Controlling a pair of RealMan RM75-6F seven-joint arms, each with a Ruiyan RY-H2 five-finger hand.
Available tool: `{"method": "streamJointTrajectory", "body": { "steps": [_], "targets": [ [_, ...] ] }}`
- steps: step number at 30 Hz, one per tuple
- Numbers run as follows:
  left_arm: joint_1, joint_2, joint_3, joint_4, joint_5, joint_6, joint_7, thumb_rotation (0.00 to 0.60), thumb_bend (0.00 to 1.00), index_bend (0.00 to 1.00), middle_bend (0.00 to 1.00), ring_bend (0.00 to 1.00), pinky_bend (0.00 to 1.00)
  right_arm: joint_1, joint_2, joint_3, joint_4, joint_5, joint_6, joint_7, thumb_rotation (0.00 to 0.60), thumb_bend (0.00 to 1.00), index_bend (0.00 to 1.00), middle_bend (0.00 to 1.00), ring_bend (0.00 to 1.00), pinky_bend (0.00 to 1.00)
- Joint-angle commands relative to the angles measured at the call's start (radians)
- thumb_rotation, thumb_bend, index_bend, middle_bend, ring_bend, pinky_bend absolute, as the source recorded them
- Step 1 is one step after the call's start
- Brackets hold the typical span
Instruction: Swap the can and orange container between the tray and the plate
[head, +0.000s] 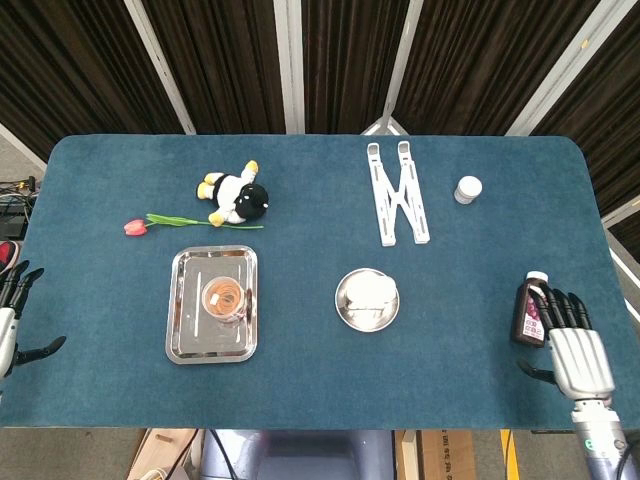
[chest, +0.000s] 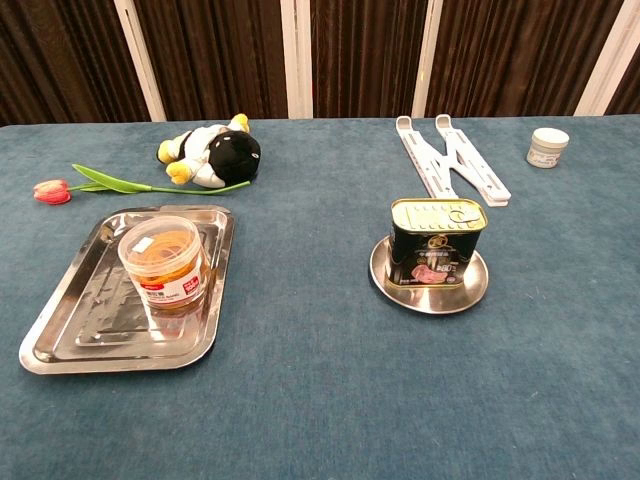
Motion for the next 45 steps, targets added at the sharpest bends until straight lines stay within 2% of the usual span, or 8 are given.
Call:
{"method": "streamJointTrajectory", "body": {
  "steps": [1,5,9,14,21,33,39,45],
  "targets": [
    [-0.002,-0.002,-0.001,-0.001,-0.007,-0.009,0.003,0.600,0.13,0.12,0.00,0.00,0.09,0.072,0.008,0.043,-0.087,0.042,-0.096,0.017,0.600,0.06,0.00,0.00,0.00,0.00],
    [-0.003,-0.001,-0.002,-0.004,-0.010,-0.014,0.006,0.600,0.13,0.12,0.00,0.00,0.09,0.155,-0.013,0.101,-0.158,0.130,-0.186,-0.089,0.600,0.06,0.00,0.00,0.00,0.00],
    [-0.004,0.001,-0.001,-0.007,-0.015,-0.022,0.009,0.600,0.13,0.12,0.00,0.00,0.09,0.235,-0.077,0.142,-0.191,0.245,-0.258,-0.216,0.600,0.06,0.00,0.00,0.00,0.00],
    [-0.008,-0.001,-0.005,-0.007,-0.029,-0.034,0.016,0.600,0.13,0.12,0.00,0.00,0.09,0.329,-0.168,0.179,-0.175,0.394,-0.313,-0.350,0.600,0.06,0.01,0.02,0.00,0.00],
    [-0.017,-0.003,-0.011,-0.010,-0.056,-0.058,0.035,0.600,0.13,0.12,0.00,0.00,0.09,0.422,-0.273,0.196,-0.135,0.533,-0.324,-0.471,0.600,0.06,0.03,0.04,0.01,0.00],
    [-0.011,0.006,-0.026,-0.008,-0.080,-0.054,0.014,0.600,0.13,0.12,0.00,0.00,0.09,0.523,-0.413,0.220,-0.047,0.630,-0.271,-0.549,0.600,0.08,0.15,0.25,0.26,0.00],
    [-0.010,0.012,-0.028,-0.010,-0.085,-0.057,0.003,0.600,0.16,0.12,0.00,0.00,0.09,0.547,-0.452,0.219,-0.013,0.659,-0.246,-0.568,0.600,0.12,0.18,0.36,0.35,0.00],
    [-0.010,0.013,-0.030,-0.012,-0.092,-0.061,0.007,0.600,0.18,0.13,0.00,0.00,0.09,0.563,-0.484,0.219,0.018,0.672,-0.237,-0.563,0.600,0.16,0.21,0.42,0.40,0.01]
  ]
}}
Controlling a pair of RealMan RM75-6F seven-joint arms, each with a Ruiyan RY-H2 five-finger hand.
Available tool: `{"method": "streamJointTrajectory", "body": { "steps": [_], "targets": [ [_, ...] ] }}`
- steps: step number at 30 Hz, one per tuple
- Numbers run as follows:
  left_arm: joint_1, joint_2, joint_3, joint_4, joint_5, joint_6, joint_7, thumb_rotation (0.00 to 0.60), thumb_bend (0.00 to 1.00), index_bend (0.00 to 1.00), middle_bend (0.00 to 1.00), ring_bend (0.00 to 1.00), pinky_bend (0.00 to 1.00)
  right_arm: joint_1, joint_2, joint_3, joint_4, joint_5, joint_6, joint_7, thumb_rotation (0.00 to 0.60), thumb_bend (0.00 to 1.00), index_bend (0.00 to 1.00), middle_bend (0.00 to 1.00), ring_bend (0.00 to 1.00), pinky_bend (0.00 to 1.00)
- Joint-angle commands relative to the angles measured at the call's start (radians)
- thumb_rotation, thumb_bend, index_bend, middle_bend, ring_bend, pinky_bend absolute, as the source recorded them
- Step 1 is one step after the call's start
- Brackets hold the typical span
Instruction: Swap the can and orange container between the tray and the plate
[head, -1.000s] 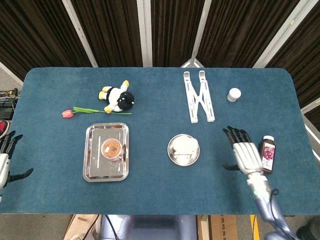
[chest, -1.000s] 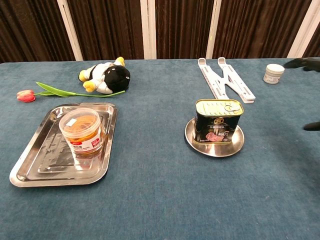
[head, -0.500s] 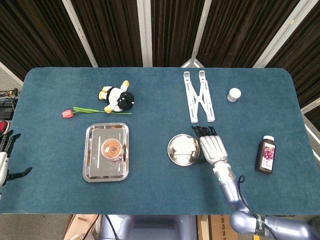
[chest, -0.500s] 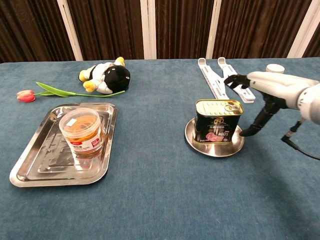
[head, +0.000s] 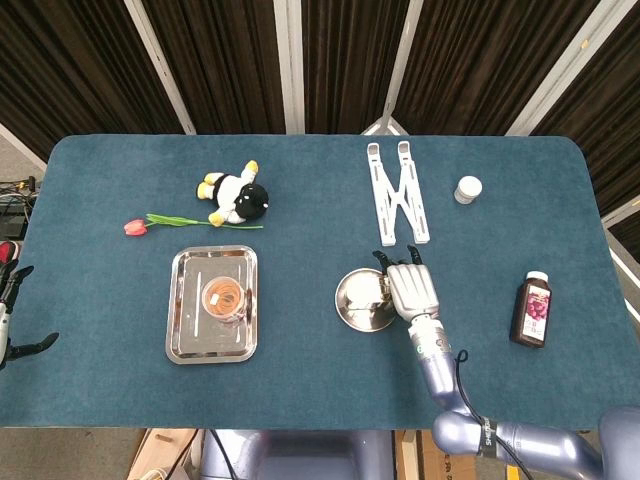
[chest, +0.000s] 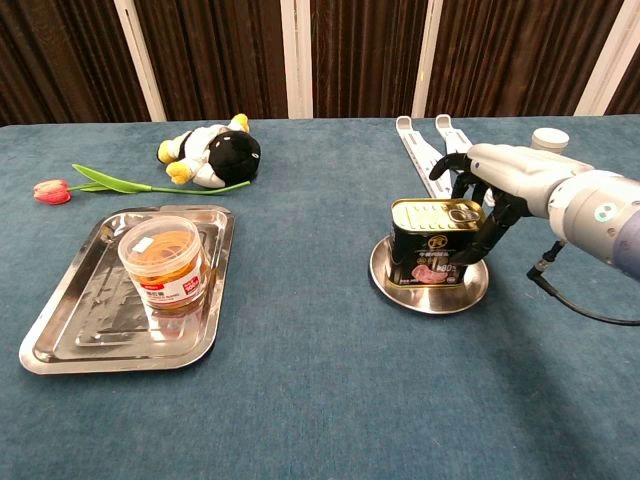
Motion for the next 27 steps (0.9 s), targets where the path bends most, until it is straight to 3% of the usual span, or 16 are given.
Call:
{"method": "streamJointTrajectory", "body": {
  "steps": [1,7,17,23,27],
  "targets": [
    [-0.001,0.001,-0.001,-0.003,-0.004,-0.003,0.002,0.600,0.18,0.13,0.00,0.00,0.09,0.009,-0.015,-0.001,0.015,0.002,0.003,0.003,0.600,0.16,0.21,0.42,0.40,0.01],
    [-0.003,0.002,-0.004,-0.004,-0.015,-0.011,0.004,0.600,0.18,0.13,0.00,0.00,0.10,0.028,-0.036,0.003,0.050,0.003,-0.024,0.037,0.600,0.22,0.29,0.47,0.46,0.01],
    [0.001,0.007,-0.005,-0.009,-0.019,-0.008,0.003,0.600,0.18,0.14,0.00,0.00,0.10,0.038,-0.067,-0.002,0.083,-0.057,-0.018,0.099,0.600,0.35,0.60,0.58,0.58,0.09],
    [0.004,0.012,-0.007,-0.010,-0.023,-0.007,-0.005,0.600,0.18,0.14,0.00,0.00,0.10,0.051,-0.074,0.009,0.075,-0.089,-0.009,0.112,0.600,0.35,0.62,0.58,0.59,0.09],
    [0.004,0.016,-0.011,-0.007,-0.036,-0.014,-0.013,0.600,0.18,0.14,0.00,0.00,0.10,0.090,-0.079,0.049,0.049,-0.090,-0.015,0.093,0.600,0.35,0.62,0.58,0.59,0.09]
  ]
}}
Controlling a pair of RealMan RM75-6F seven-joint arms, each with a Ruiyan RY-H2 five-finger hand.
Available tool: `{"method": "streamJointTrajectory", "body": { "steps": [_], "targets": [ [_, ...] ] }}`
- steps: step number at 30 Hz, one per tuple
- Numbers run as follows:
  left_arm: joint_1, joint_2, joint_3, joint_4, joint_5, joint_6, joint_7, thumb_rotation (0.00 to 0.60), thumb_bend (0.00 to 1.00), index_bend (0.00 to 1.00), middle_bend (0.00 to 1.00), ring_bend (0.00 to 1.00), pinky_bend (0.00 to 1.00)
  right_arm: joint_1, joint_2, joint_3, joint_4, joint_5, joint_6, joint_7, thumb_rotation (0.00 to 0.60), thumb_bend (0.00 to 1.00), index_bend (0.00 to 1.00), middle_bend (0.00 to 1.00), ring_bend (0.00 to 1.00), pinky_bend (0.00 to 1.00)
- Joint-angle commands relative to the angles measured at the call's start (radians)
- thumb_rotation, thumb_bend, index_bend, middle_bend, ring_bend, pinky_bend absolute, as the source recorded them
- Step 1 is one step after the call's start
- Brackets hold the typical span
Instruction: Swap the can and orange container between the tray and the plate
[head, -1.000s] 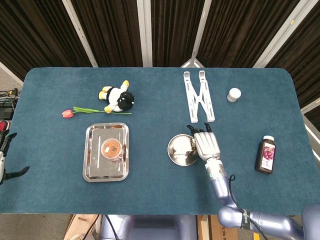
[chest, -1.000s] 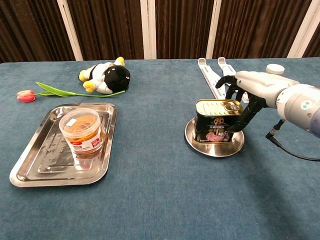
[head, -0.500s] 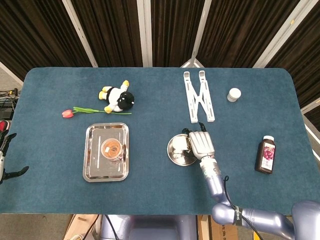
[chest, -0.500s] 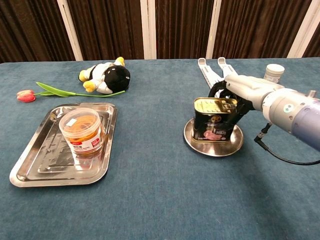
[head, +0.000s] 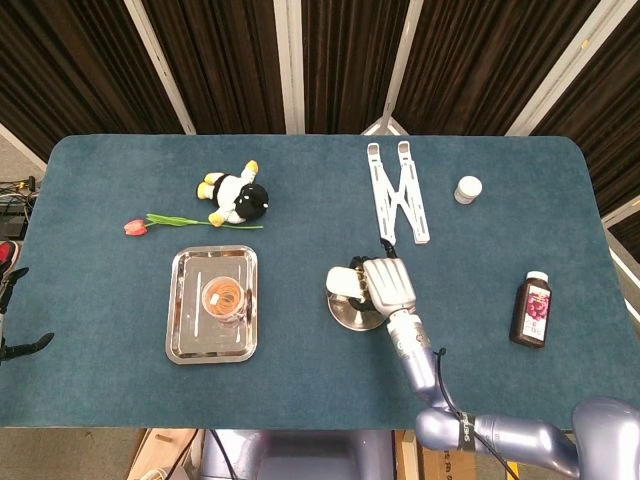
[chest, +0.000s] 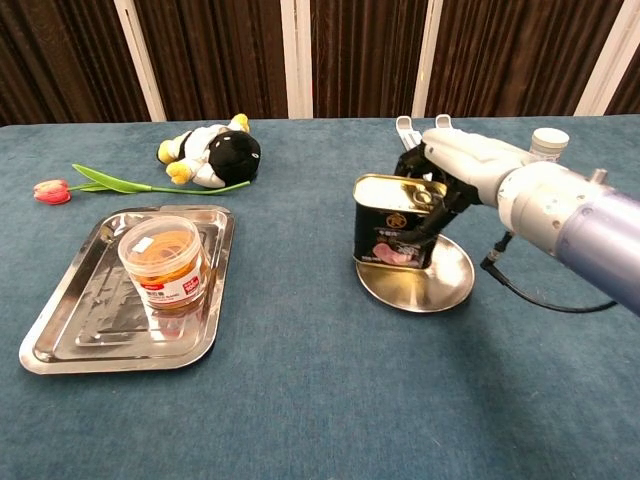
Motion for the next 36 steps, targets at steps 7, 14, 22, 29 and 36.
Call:
{"method": "streamJointTrajectory", "body": {
  "steps": [7,14,22,29,36],
  "targets": [
    [0.001,0.010,-0.013,0.010,-0.027,-0.011,-0.023,0.600,0.18,0.14,0.00,0.00,0.10,0.117,-0.060,0.077,0.029,0.014,-0.074,-0.005,0.600,0.36,0.62,0.58,0.59,0.09],
    [0.002,0.016,-0.021,0.016,-0.046,-0.018,-0.030,0.600,0.18,0.14,0.00,0.00,0.10,0.194,-0.138,0.092,0.149,0.027,-0.120,0.002,0.600,0.36,0.62,0.58,0.59,0.09],
    [0.006,0.027,-0.029,0.017,-0.066,-0.022,-0.043,0.600,0.18,0.14,0.00,0.00,0.10,0.232,-0.196,0.091,0.273,0.034,-0.163,0.047,0.600,0.36,0.62,0.58,0.59,0.09],
    [0.008,0.029,-0.035,0.018,-0.079,-0.022,-0.047,0.600,0.18,0.14,0.00,0.00,0.10,0.253,-0.217,0.092,0.316,0.023,-0.187,0.077,0.600,0.36,0.62,0.58,0.58,0.09],
    [0.009,0.029,-0.036,0.018,-0.079,-0.022,-0.046,0.600,0.18,0.14,0.00,0.00,0.10,0.262,-0.206,0.080,0.323,0.042,-0.255,0.104,0.600,0.22,0.20,0.23,0.22,0.00]
  ]
}}
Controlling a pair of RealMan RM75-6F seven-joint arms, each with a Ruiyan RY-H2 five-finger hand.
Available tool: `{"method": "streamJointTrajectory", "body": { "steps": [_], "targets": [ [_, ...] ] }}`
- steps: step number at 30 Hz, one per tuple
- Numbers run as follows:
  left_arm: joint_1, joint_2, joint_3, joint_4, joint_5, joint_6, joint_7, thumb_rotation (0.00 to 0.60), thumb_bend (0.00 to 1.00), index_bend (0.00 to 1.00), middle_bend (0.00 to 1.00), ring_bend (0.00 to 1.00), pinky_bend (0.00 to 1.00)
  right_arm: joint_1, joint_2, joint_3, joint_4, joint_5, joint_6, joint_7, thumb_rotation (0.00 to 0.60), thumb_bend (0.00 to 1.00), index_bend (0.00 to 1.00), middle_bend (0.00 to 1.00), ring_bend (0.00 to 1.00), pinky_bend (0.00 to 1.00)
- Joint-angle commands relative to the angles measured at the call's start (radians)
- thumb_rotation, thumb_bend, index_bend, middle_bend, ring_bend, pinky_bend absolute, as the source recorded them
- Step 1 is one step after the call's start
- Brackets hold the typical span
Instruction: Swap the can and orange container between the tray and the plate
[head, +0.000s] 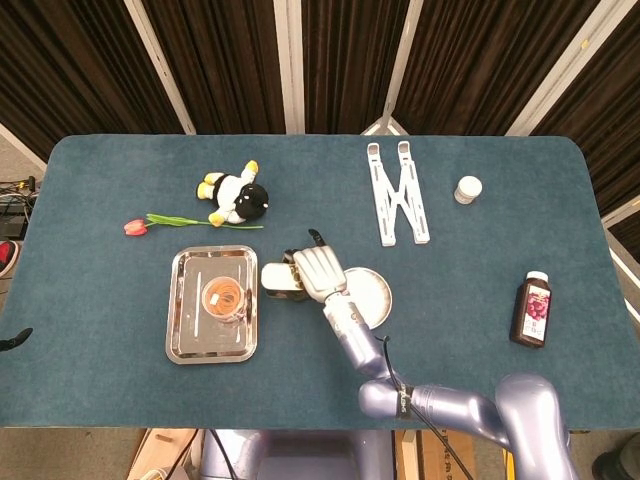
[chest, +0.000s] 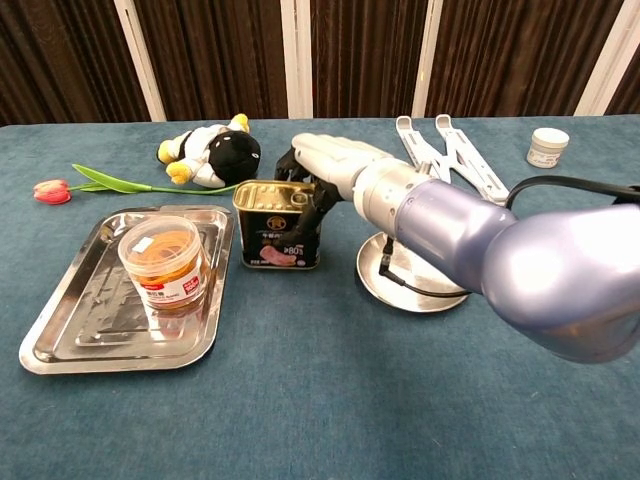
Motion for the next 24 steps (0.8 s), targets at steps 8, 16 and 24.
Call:
{"method": "streamJointTrajectory", "body": {
  "steps": [8,16,24],
  "targets": [
    [0.001,0.001,-0.004,0.000,-0.008,-0.002,0.001,0.600,0.18,0.14,0.00,0.00,0.10,0.011,0.038,-0.011,-0.046,0.108,-0.021,-0.061,0.600,0.08,0.00,0.00,0.00,0.00],
    [0.004,0.004,-0.012,0.006,-0.013,0.004,-0.013,0.600,0.18,0.14,0.00,0.00,0.10,-0.057,0.204,-0.064,-0.284,0.131,0.151,-0.208,0.600,0.08,0.00,0.00,0.00,0.00],
    [-0.004,0.008,0.012,0.021,0.086,0.001,-0.074,0.600,0.14,0.14,0.00,0.00,0.10,-0.342,0.538,-0.301,-0.623,-0.034,0.372,-0.144,0.600,0.08,0.00,0.00,0.00,0.00]
  ]
}}
